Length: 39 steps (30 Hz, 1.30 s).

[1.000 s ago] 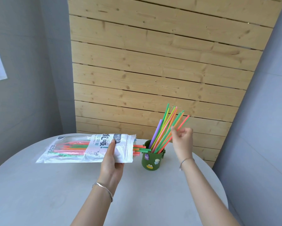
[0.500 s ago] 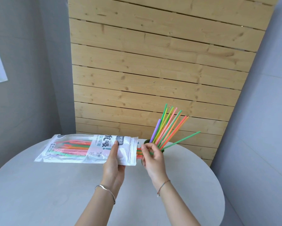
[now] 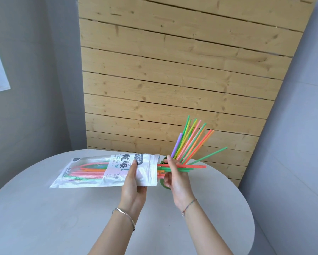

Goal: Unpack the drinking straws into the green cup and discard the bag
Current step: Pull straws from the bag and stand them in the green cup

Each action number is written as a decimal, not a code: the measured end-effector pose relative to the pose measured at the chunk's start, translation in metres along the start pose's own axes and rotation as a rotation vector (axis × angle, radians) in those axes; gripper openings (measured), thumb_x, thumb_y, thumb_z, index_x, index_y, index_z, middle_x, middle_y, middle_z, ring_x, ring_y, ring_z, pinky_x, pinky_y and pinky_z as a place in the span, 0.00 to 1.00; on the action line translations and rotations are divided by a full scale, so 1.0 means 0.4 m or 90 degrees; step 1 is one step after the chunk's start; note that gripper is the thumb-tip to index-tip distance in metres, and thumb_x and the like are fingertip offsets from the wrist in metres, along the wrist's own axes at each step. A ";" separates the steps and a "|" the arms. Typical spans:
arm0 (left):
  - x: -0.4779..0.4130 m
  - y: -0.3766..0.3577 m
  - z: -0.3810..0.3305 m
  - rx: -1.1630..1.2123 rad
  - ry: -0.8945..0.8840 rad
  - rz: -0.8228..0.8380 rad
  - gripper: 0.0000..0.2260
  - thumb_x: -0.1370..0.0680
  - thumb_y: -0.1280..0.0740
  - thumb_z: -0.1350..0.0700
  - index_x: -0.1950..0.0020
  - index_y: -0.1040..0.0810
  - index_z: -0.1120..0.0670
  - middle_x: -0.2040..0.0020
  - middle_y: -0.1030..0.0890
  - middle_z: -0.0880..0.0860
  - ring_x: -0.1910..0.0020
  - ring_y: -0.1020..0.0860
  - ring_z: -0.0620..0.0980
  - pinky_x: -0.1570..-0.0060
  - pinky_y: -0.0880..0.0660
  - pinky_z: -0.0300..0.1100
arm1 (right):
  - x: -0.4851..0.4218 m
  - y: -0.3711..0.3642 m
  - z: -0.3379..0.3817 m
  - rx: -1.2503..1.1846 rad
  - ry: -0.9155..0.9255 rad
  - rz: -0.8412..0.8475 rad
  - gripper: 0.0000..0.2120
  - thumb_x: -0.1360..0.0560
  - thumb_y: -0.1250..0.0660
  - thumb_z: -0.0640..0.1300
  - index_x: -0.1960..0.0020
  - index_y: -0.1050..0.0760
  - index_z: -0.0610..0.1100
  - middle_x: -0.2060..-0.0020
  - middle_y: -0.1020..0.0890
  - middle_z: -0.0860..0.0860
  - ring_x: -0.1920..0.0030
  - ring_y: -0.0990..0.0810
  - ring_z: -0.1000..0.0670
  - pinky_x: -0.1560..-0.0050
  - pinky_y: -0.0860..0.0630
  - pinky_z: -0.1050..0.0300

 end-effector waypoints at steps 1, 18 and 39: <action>0.002 -0.001 0.003 -0.002 0.004 0.000 0.16 0.21 0.35 0.55 0.34 0.25 0.57 0.40 0.19 0.55 0.48 0.19 0.49 0.50 0.23 0.42 | 0.001 -0.002 0.002 0.012 0.007 -0.008 0.11 0.24 0.34 0.49 0.59 0.24 0.42 0.71 0.27 0.46 0.78 0.32 0.55 0.78 0.40 0.65; -0.015 0.006 0.012 0.013 0.021 -0.033 0.05 0.21 0.35 0.56 0.48 0.22 0.56 0.60 0.14 0.51 0.64 0.16 0.45 0.56 0.19 0.42 | -0.007 0.018 0.093 0.048 0.116 -0.027 0.13 0.22 0.37 0.43 0.64 0.27 0.39 0.77 0.33 0.47 0.83 0.36 0.57 0.82 0.38 0.67; -0.045 0.025 -0.040 0.086 -0.025 -0.069 0.20 0.22 0.34 0.57 0.29 0.28 0.57 0.37 0.20 0.54 0.52 0.19 0.47 0.66 0.18 0.39 | -0.164 0.167 0.445 0.380 0.353 -0.216 0.22 0.22 0.41 0.51 0.67 0.25 0.39 0.78 0.32 0.48 0.81 0.33 0.56 0.78 0.38 0.62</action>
Point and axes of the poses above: each hand's wrist, its own x-axis away from the middle knuckle, its own y-axis out of the back of the hand, z = x × y, the point moved 9 cm from there along -x, towards the middle knuckle
